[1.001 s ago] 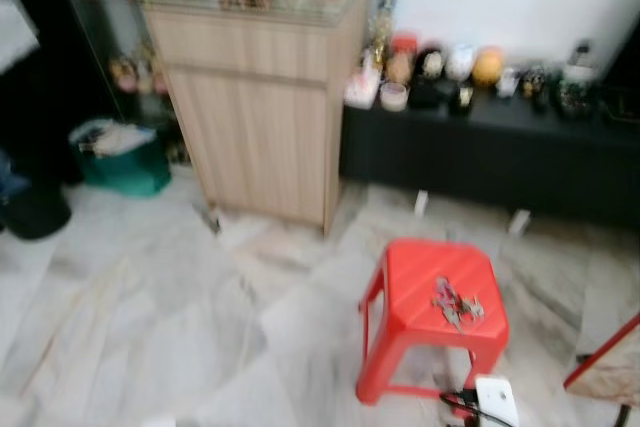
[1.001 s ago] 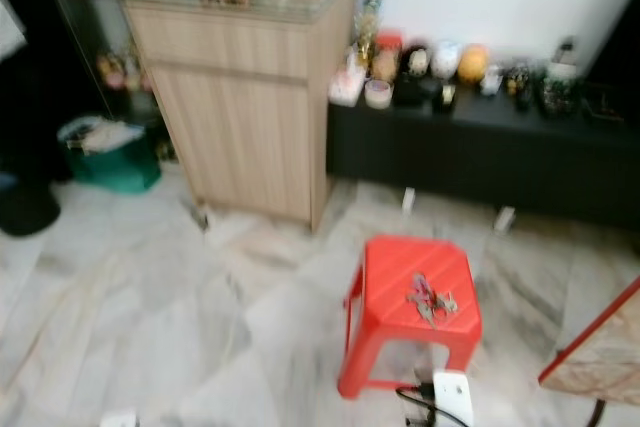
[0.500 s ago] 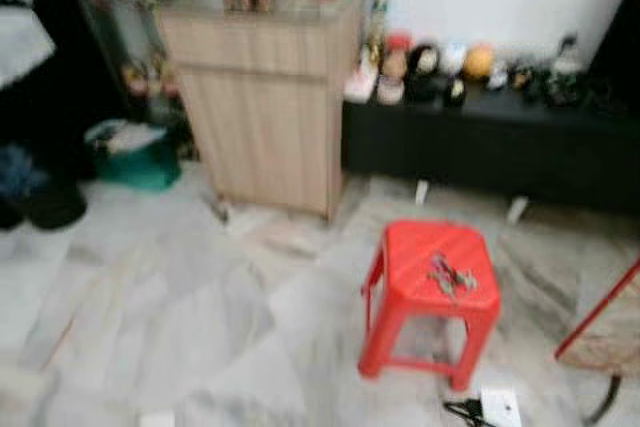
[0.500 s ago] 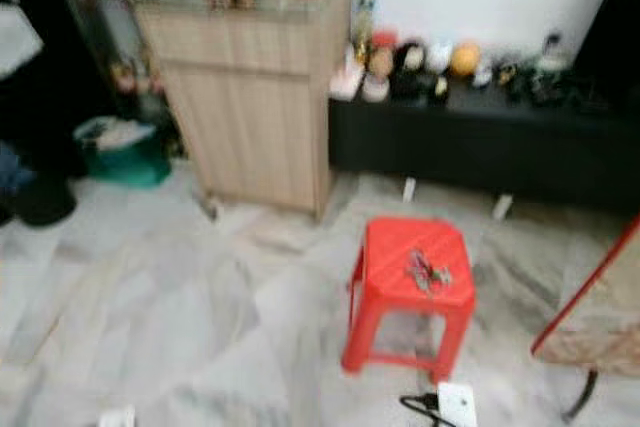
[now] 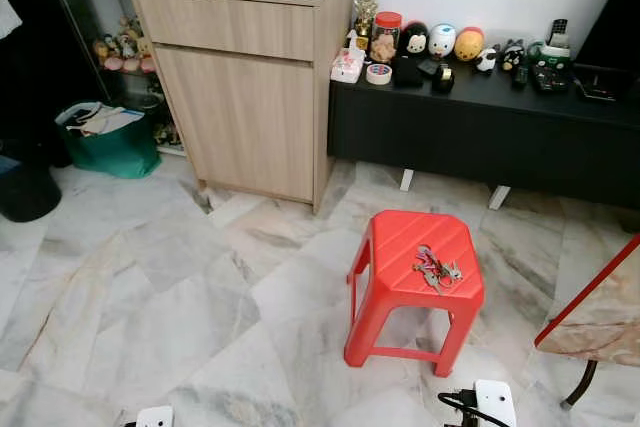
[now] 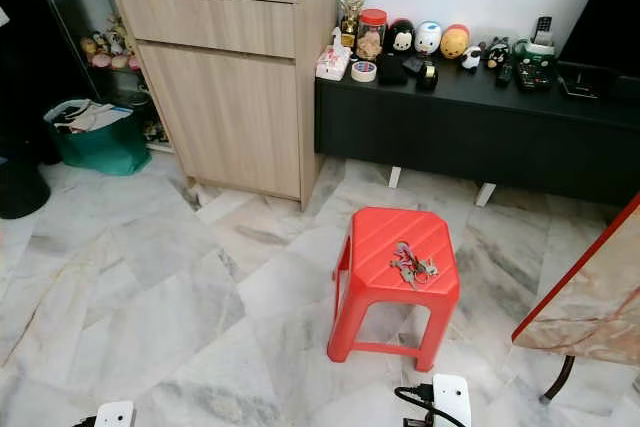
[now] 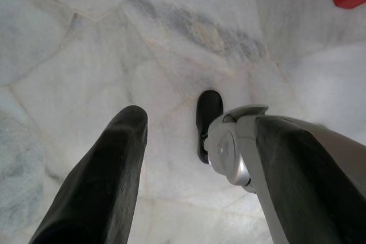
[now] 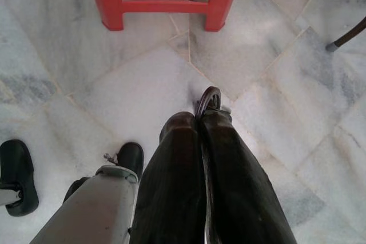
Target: Hang keys on a hook
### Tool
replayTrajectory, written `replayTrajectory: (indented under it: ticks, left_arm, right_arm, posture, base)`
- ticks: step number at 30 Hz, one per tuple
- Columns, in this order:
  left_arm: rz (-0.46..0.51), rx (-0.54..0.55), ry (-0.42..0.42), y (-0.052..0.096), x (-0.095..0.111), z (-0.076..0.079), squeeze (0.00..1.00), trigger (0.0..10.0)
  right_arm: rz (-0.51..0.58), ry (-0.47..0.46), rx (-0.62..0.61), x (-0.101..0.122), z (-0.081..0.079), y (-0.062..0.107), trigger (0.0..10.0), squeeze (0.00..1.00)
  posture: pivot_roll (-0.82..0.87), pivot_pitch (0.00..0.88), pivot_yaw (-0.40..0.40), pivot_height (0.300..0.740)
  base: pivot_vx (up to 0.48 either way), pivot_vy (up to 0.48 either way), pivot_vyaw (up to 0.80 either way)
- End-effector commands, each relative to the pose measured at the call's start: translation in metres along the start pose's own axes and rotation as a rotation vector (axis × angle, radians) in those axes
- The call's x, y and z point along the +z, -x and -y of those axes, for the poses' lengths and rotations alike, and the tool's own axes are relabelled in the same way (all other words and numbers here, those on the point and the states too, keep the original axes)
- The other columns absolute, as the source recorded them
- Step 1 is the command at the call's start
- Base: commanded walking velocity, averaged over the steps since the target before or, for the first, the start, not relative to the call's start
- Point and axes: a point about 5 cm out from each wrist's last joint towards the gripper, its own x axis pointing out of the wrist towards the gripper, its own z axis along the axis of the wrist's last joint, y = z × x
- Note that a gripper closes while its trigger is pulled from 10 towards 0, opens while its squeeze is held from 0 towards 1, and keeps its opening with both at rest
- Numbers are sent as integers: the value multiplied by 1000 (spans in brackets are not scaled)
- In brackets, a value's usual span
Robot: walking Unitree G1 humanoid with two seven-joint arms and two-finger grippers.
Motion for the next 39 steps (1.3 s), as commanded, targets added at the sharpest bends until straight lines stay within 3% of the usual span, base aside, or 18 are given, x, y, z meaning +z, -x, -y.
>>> replayTrajectory:
  ticks: [1,20,31,39]
  left_arm:
    - [-17,-2,-9,1,-7,3,0,10000]
    - [-23,2,-10,4,-13,-5,0,10000]
    - [-27,-16,-22,3,-14,8,0,10000]
    - [-18,-14,-27,2,-9,4,0,10000]
  right_arm:
    - [5,-10,-11,1,3,0,10000,0]
    - [4,-15,-13,1,3,0,10000,0]
    - [3,-18,-14,0,3,0,10000,0]
    - [1,-19,-13,-1,2,0,10000,0]
  posture:
    - [49,0,-66,740]
    - [46,0,-61,740]
    - [41,0,-56,740]
    - [34,0,-48,740]
  base:
    - [0,-304,0]
    - [0,-387,0]
    - [0,-398,0]
    - [0,-398,0]
